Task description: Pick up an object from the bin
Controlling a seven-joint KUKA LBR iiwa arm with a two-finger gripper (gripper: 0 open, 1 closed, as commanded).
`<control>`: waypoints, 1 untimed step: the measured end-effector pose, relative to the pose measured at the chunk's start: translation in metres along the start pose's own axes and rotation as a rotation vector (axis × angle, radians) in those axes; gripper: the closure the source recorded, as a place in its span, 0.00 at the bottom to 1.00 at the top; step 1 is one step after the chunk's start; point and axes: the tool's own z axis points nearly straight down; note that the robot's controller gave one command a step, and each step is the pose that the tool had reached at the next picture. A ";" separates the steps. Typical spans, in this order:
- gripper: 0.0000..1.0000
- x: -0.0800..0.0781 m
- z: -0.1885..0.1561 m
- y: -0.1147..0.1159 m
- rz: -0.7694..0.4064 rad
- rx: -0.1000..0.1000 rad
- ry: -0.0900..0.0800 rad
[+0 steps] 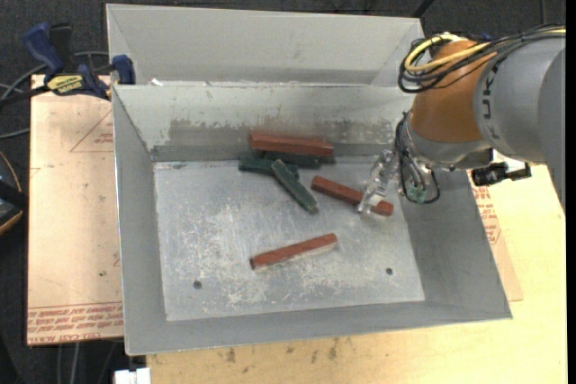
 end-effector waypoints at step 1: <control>1.00 0.000 0.000 0.000 0.000 0.000 0.000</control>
Offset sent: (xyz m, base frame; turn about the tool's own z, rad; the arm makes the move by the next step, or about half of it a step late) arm 0.0000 -0.0002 0.0013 0.0000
